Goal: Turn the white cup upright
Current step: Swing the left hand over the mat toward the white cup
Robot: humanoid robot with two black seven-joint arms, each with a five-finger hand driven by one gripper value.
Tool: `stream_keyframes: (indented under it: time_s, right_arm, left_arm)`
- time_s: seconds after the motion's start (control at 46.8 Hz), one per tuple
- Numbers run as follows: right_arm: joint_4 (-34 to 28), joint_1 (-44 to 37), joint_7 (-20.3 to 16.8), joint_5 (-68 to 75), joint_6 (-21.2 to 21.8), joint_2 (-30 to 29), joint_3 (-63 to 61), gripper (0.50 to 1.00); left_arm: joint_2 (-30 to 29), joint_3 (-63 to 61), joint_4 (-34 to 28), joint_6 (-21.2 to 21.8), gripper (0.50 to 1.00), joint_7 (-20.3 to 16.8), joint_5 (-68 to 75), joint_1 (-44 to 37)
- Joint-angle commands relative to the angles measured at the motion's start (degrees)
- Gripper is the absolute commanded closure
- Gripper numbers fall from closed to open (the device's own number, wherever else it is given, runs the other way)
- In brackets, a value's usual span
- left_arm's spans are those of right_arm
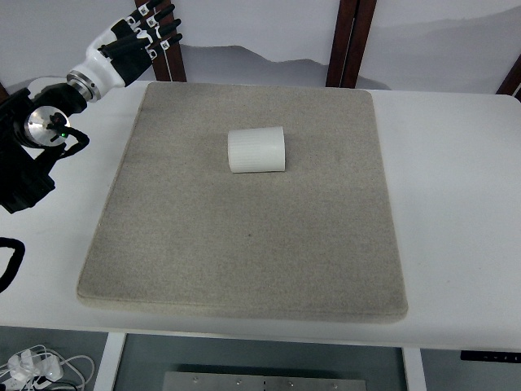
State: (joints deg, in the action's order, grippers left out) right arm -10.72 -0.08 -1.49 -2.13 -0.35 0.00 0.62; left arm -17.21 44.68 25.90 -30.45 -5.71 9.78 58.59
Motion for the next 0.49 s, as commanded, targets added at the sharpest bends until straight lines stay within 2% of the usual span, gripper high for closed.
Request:
stream_keyframes:
  time_s: [0.0, 0.278, 0.47]
  right_arm:
    - [0.0, 0.0, 0.0, 0.02, 0.0, 0.0, 0.0, 0.548]
    - [0.0, 0.0, 0.0, 0.02, 0.0, 0.0, 0.0, 0.548]
    - [0.0, 0.0, 0.0, -0.07, 0.0, 0.0, 0.0, 0.548]
  left_arm:
    - [-0.89, -1.17, 2.75, -0.04, 0.504, 0.09, 5.94, 0.21]
    - [-3.18, -6.97, 10.4, 0.22, 0.508, 0.09, 24.13, 1.08]
    - [-3.18, -6.97, 14.97, 2.41, 0.519, -0.26, 40.74, 2.23]
